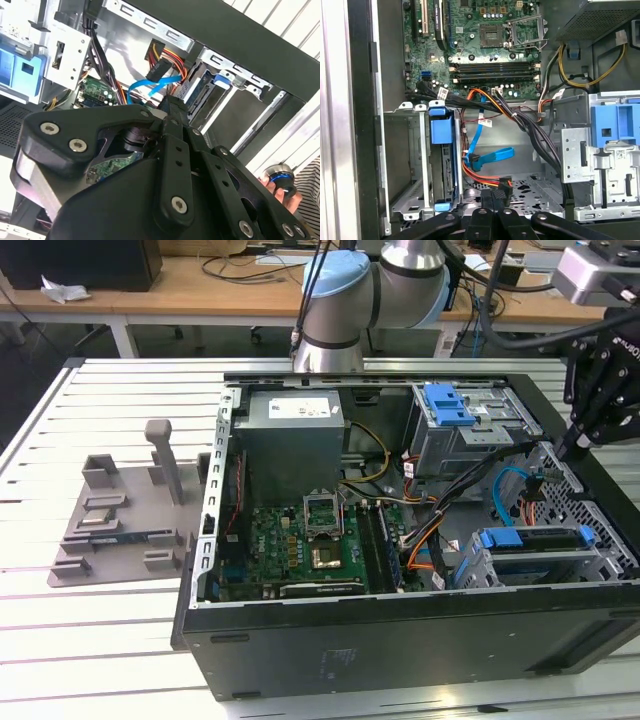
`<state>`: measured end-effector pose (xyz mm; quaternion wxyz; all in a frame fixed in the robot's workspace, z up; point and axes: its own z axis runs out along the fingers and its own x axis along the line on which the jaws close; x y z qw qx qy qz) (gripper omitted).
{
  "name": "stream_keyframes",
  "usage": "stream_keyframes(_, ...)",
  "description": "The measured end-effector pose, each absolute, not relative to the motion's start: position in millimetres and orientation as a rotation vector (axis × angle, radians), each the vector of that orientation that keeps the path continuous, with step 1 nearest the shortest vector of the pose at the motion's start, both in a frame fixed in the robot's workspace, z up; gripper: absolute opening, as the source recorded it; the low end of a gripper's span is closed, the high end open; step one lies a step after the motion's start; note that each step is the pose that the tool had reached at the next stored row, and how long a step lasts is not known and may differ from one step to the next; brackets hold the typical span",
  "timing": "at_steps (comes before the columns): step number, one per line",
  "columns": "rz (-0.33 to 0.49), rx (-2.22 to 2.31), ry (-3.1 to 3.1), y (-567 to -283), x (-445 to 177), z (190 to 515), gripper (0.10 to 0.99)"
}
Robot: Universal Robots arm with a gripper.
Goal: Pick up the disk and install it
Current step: 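Insert the first disk wire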
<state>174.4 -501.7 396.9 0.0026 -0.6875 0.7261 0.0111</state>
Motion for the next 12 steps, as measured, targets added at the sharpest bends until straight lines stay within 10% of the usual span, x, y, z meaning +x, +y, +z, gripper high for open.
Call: stream_keyframes(12,0.035,-2.156,2.277,-493.9,174.4,395.1,0.106)
